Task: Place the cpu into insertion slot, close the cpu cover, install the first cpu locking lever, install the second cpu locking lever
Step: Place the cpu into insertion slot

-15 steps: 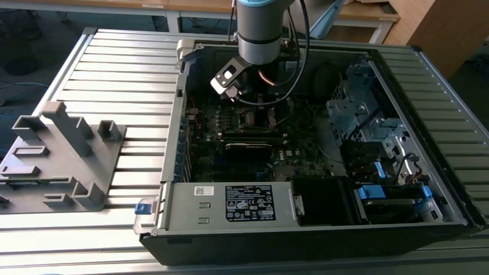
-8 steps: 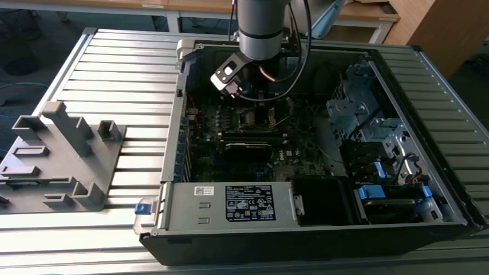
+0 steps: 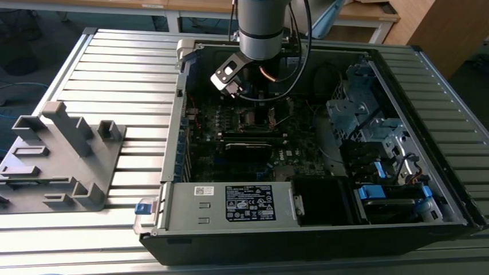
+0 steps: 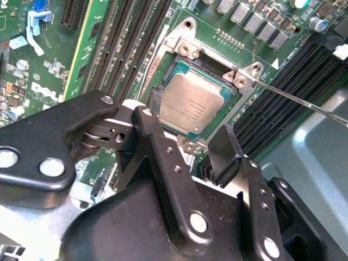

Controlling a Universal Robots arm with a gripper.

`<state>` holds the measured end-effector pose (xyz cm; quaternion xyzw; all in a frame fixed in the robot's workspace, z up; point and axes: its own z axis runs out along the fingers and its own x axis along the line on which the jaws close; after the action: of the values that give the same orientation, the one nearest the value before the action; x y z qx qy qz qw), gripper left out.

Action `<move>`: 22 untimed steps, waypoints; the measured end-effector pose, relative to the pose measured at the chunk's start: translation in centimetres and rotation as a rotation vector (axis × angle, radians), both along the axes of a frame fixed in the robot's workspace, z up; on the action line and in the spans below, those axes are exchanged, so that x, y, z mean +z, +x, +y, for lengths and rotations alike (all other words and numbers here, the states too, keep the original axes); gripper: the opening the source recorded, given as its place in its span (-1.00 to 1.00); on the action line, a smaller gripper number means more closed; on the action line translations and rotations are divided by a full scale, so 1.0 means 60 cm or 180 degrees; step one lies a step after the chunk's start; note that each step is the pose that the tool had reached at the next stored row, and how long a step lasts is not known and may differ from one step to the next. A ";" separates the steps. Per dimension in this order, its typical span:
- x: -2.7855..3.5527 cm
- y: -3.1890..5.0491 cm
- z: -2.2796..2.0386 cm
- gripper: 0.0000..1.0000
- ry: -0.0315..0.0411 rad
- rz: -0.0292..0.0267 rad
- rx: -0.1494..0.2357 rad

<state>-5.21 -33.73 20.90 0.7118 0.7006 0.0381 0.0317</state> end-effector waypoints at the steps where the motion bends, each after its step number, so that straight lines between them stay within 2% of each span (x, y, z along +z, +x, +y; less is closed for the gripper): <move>1: 0.000 0.000 0.0000 0.22 0.0000 0.0001 0.0000; 4: 0.000 0.000 0.0000 0.20 0.0000 0.0001 0.0000; 5: 0.000 0.000 0.0000 0.07 0.0000 0.0002 0.0000; 6: 0.000 0.000 0.0000 0.07 0.0000 0.0002 0.0000; 8: 0.000 0.000 0.0000 -0.18 0.0000 0.0003 0.0000; 9: 0.000 0.000 0.0000 -0.18 0.0000 0.0003 0.0000; 11: 0.000 0.000 0.0000 -0.41 0.0000 0.0004 0.0000; 12: 0.000 0.000 0.0000 -0.41 0.0000 0.0004 0.0000; 14: 0.000 0.000 0.0000 -0.64 0.0000 0.0005 0.0000; 15: 0.000 0.000 0.0000 -0.64 0.0000 0.0005 0.0000; 16: 0.000 0.000 0.0000 -0.76 0.0000 0.0006 0.0000; 22: 0.000 0.000 0.0000 -0.79 0.0000 0.0008 0.0000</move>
<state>-5.21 -33.73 20.91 0.7118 0.7007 0.0371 0.0308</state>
